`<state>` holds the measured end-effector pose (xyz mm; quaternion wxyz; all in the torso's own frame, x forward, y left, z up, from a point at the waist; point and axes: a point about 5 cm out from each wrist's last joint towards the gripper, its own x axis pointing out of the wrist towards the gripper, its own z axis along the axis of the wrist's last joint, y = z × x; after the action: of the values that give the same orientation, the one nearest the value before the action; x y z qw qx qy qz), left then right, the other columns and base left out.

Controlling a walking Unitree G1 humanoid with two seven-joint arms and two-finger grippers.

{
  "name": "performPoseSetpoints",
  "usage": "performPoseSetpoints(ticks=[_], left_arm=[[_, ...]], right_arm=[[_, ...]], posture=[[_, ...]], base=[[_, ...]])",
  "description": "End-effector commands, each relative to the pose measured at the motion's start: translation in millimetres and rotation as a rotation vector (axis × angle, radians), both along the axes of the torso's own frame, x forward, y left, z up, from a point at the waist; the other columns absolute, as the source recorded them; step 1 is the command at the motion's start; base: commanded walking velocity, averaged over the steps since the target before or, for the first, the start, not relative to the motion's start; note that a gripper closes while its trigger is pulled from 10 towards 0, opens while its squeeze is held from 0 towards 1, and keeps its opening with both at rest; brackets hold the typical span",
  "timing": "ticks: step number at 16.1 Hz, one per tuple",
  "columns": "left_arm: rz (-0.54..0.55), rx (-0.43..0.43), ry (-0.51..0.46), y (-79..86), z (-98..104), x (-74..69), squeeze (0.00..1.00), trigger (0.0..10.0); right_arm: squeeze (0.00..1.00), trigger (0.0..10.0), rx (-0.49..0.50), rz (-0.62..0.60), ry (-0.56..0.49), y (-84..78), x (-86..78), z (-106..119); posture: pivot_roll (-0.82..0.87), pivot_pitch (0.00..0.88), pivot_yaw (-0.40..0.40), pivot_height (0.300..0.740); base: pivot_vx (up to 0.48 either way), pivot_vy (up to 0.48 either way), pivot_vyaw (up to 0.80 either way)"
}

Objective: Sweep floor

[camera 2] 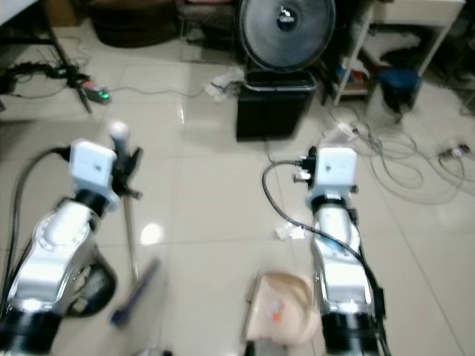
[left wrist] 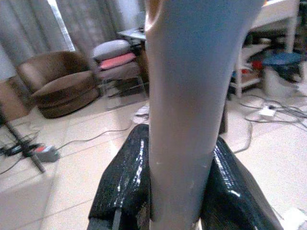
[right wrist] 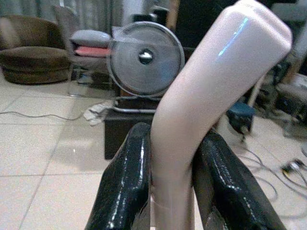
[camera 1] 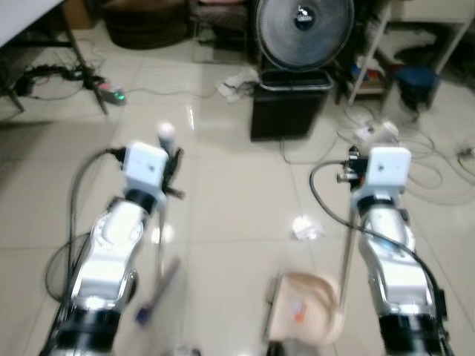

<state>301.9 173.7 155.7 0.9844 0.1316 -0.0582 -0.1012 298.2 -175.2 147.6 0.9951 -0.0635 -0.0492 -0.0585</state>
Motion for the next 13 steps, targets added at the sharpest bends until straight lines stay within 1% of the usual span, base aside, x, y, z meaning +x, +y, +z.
performPoseSetpoints(ticks=[1,2,3,4,7,8,9,10,11,13], left_arm=[[-0.018,-0.004,-0.033,-3.2,6,0.3,0.00,10.0],[-0.017,-0.008,-0.033,-3.1,5,0.3,0.00,10.0],[0.013,-0.016,-0.049,-0.8,5,-0.2,0.00,10.0],[0.030,-0.039,-0.037,0.7,3,-0.2,0.00,10.0],[-0.001,-0.046,-0.028,-1.7,-1,-1.6,0.00,10.0],[-0.006,-0.047,-0.024,-2.7,-6,-1.8,0.00,10.0],[-0.003,-0.031,-0.029,-3.0,-9,-2.1,0.00,10.0],[-0.008,0.006,-0.031,-4.1,-16,-3.1,0.00,10.0],[0.010,-0.012,-0.025,-3.2,-19,-2.9,0.00,10.0],[0.017,-0.018,-0.020,-2.6,-20,-2.9,0.00,10.0]], right_arm=[[0.00,10.0,0.005,0.004,-0.032,-0.5,0.7,10],[0.00,10.0,0.009,0.009,-0.031,0.0,0.9,10],[0.00,10.0,-0.002,0.020,-0.029,1.7,1.0,9],[0.00,10.0,-0.012,0.015,-0.031,1.5,0.8,9],[0.00,10.0,-0.041,0.027,-0.021,0.7,3.1,7],[0.00,10.0,-0.048,0.040,-0.022,2.1,3.5,6],[0.00,10.0,-0.050,0.052,-0.031,3.7,3.3,6],[0.00,10.0,-0.032,0.084,-0.046,7.7,1.8,4],[0.00,10.0,-0.038,0.095,-0.069,9.9,-0.3,2],[0.00,10.0,-0.008,0.092,-0.054,10.0,-1.1,-1]], posture=[[0.00,0.093,0.015,0.740],[0.00,0.093,0.015,0.740],[0.00,0.094,0.014,0.740],[0.00,0.094,0.014,0.740],[0.00,0.091,0.012,0.740],[0.00,0.088,0.013,0.740],[0.00,0.088,0.013,0.740],[0.00,0.084,0.016,0.740],[0.00,0.082,0.017,0.740],[0.00,0.081,0.017,0.740]], base=[[0.000,0.000,-0.80],[0.000,0.000,-0.80],[0.000,0.000,-0.80],[0.000,0.000,-0.80],[0.000,0.000,-0.80],[0.000,0.000,-0.80],[0.000,0.000,-0.80],[0.000,0.000,-0.80],[0.304,0.000,0.00],[0.322,0.000,0.00]])
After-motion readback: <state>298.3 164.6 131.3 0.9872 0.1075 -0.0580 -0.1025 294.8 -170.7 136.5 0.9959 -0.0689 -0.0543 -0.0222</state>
